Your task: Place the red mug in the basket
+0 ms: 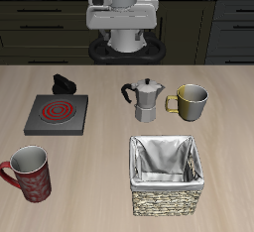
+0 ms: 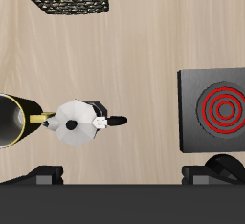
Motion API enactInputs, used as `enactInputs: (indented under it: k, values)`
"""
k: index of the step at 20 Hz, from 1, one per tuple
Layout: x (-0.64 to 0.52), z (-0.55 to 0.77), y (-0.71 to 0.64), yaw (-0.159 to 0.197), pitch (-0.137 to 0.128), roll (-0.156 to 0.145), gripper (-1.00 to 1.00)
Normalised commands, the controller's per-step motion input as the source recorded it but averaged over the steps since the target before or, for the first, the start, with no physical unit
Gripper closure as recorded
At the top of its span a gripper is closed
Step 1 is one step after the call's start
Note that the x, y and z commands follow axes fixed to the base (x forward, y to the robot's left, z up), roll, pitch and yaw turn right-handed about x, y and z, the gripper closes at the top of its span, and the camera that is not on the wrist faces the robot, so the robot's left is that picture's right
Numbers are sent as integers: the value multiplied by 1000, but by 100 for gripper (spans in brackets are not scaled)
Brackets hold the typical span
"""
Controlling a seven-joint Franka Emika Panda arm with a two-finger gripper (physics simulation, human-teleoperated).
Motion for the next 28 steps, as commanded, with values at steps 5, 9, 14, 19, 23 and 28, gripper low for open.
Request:
enactInputs:
  k: [5,9,14,19,23,28]
  values:
    - [283,94,-382,-36,9,-16,-100]
    - [259,72,-356,-30,12,-27,-100]
    - [310,50,-369,-31,14,-18,-100]
    - [299,42,-350,-28,46,-9,-100]
    - [228,55,-257,7,14,-15,-100]
    - [274,99,-284,0,11,-4,-100]
